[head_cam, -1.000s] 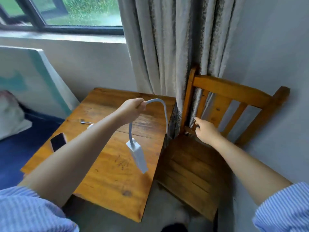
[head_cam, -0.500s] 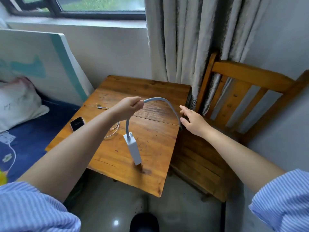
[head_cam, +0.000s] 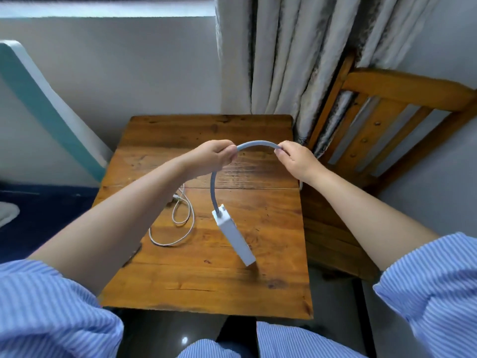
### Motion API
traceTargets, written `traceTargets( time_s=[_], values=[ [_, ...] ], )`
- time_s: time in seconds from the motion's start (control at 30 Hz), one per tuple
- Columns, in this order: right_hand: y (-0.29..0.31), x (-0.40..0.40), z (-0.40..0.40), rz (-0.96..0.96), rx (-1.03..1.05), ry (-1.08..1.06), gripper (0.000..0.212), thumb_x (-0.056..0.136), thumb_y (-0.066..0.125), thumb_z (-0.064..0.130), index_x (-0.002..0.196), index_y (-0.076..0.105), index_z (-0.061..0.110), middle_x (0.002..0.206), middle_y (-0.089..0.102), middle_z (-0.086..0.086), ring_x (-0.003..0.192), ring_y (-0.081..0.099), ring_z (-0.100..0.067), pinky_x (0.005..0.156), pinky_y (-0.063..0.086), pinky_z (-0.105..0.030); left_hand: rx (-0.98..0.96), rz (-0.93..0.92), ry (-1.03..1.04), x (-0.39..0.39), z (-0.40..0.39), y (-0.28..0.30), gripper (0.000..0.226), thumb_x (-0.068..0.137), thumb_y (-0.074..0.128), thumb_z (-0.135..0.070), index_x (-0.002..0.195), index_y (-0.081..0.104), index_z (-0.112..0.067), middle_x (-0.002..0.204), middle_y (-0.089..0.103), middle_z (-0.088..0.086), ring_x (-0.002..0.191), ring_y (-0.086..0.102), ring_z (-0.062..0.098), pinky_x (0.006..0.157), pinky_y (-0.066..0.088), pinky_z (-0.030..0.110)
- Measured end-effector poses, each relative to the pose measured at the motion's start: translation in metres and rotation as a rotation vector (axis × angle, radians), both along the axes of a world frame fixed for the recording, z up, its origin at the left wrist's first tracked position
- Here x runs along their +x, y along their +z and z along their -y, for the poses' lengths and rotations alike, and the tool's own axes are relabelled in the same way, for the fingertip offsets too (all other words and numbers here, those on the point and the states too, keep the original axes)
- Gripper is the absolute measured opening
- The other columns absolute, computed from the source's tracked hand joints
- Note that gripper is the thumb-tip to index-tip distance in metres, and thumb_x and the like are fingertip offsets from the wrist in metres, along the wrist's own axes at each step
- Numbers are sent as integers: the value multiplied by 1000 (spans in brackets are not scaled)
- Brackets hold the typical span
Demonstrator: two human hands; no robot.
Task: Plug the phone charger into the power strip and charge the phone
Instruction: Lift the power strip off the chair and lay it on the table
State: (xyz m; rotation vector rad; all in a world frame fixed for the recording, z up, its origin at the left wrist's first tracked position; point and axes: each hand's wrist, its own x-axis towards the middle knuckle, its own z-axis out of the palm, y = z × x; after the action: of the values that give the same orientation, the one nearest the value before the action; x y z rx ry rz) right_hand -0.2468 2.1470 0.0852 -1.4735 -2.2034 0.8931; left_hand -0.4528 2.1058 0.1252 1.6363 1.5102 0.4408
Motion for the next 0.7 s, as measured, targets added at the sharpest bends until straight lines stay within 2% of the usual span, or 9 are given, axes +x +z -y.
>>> traceTargets(
  time_s=[0.07, 0.17, 0.23, 0.33, 0.43, 0.53, 0.63, 0.7],
  values=[
    [-4, -7, 0, -21, 41, -111, 25, 97, 34, 20, 92, 51, 3, 84, 46, -9, 78, 45, -24, 66, 30, -29, -41, 93, -18, -7, -4, -7, 27, 98, 34, -22, 77, 51, -20, 67, 46, -4, 62, 42, 11, 63, 40, 23],
    [-10, -8, -6, -22, 101, -258, 29, 97, 32, 21, 97, 50, -1, 85, 46, -9, 75, 44, -21, 58, 30, -28, -142, 192, -2, -19, -6, -32, 16, 98, 33, -15, 95, 48, -14, 74, 51, -4, 77, 49, 13, 75, 41, 29],
    [-13, -5, -11, -7, 94, -303, 30, 97, 31, 22, 99, 50, -1, 86, 47, -9, 75, 45, -20, 55, 30, -26, -241, 198, 6, -24, -4, -55, 21, 98, 32, -10, 89, 50, -16, 77, 52, -5, 90, 48, 18, 78, 38, 29],
    [-20, 0, -18, 10, 70, -349, 30, 98, 31, 21, 98, 51, -2, 85, 47, -9, 75, 46, -21, 59, 32, -28, -317, 186, 15, -24, -2, -85, 31, 97, 33, -12, 73, 48, -24, 76, 53, -5, 91, 46, 21, 74, 38, 29],
    [-32, 3, -24, 8, 55, -406, 29, 97, 31, 19, 100, 50, -3, 84, 45, -9, 74, 45, -21, 51, 30, -24, -282, 148, 31, -22, -6, -108, 31, 97, 35, -14, 70, 46, -26, 74, 52, -6, 87, 48, 21, 81, 40, 34],
    [-43, 6, -31, 40, 29, -431, 30, 97, 31, 17, 103, 49, -5, 85, 44, -10, 75, 44, -22, 52, 30, -26, -213, 57, 21, -20, -17, -115, 34, 97, 34, -16, 66, 43, -25, 70, 50, -5, 78, 47, 19, 69, 40, 28],
    [-49, 9, -40, 135, 25, -383, 28, 94, 41, 19, 112, 46, -1, 87, 46, -9, 79, 50, -27, 63, 39, -31, -116, -8, 20, -17, -38, -110, 37, 97, 33, -15, 62, 36, -25, 66, 46, -1, 65, 42, 17, 56, 33, 26],
    [-53, 10, -45, 207, 37, -294, 32, 92, 46, 20, 120, 44, 3, 94, 52, -12, 89, 55, -29, 71, 44, -35, -16, -161, -94, -14, -57, -103, 39, 96, 34, -13, 60, 28, -27, 71, 47, 7, 66, 41, 23, 59, 31, 31]
  ],
)
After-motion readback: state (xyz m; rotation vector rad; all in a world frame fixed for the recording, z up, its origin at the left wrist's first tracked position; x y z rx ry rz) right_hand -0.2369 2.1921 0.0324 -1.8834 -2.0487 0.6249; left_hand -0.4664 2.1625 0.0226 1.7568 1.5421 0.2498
